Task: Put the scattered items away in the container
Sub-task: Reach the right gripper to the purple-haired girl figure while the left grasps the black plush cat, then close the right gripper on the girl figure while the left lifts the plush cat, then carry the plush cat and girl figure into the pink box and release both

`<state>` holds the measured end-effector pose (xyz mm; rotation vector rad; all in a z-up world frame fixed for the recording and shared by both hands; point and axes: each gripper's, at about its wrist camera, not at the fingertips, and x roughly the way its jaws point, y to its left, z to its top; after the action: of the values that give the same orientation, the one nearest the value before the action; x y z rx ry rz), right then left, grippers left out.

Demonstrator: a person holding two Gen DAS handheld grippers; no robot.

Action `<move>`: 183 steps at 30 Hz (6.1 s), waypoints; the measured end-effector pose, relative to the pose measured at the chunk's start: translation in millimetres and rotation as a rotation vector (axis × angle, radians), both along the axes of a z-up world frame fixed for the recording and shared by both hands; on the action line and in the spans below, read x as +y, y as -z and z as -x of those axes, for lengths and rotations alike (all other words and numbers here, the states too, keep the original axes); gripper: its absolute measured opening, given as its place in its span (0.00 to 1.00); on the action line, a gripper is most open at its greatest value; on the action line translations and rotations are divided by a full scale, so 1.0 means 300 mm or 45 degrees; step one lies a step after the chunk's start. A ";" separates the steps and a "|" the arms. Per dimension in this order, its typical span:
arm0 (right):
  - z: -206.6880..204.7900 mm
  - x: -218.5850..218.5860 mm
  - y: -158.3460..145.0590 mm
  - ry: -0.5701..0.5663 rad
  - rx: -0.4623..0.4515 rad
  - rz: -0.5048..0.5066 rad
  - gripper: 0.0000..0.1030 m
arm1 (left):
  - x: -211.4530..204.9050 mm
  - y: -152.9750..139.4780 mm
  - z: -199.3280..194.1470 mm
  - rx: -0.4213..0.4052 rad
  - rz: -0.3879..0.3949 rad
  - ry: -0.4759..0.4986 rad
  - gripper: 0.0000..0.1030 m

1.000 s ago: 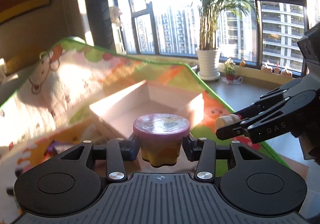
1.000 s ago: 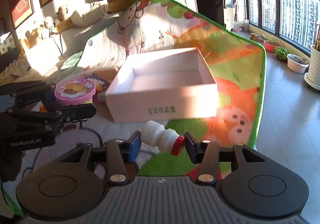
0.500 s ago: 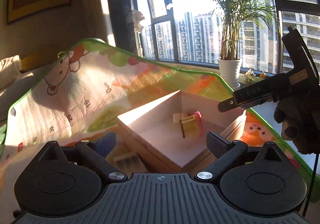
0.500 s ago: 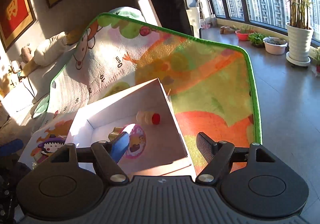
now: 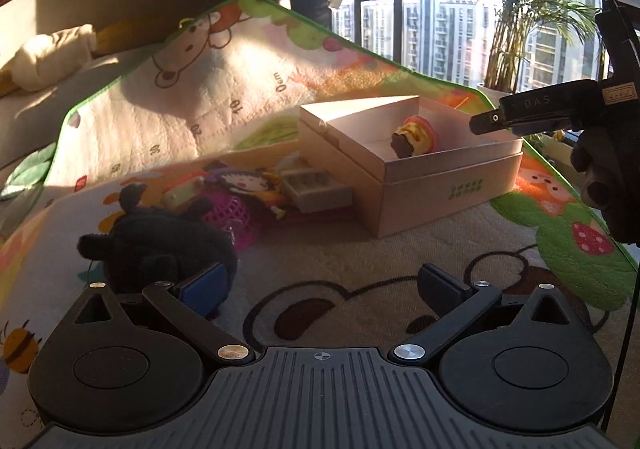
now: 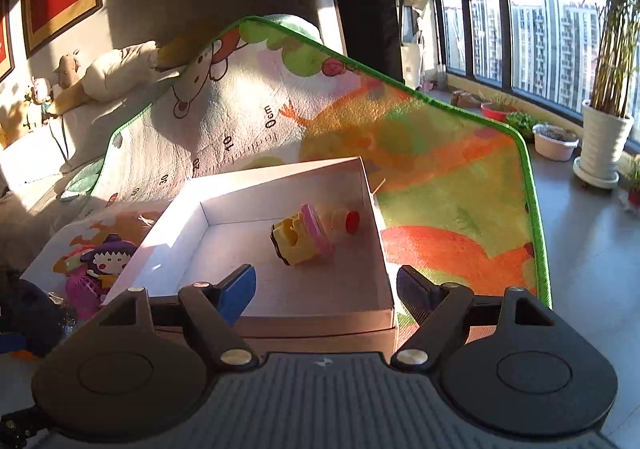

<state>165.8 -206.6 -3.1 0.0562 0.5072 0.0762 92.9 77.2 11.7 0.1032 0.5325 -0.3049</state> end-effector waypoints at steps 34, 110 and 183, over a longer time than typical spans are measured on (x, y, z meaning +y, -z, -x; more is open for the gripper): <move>-0.525 0.811 0.036 -0.443 0.431 0.094 0.16 | 0.355 0.047 0.018 0.064 0.424 -0.337 1.00; 0.440 0.202 0.120 -0.395 0.227 0.032 0.81 | -0.035 -0.048 0.157 0.027 -0.054 0.037 0.93; 0.543 -0.078 -0.300 -0.242 -0.153 -0.104 0.71 | -0.301 -0.353 0.241 -0.404 -0.166 0.308 0.88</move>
<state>2.8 -230.0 86.9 0.0825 0.3882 0.2847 20.8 -12.9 117.6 0.3380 0.2237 -0.4800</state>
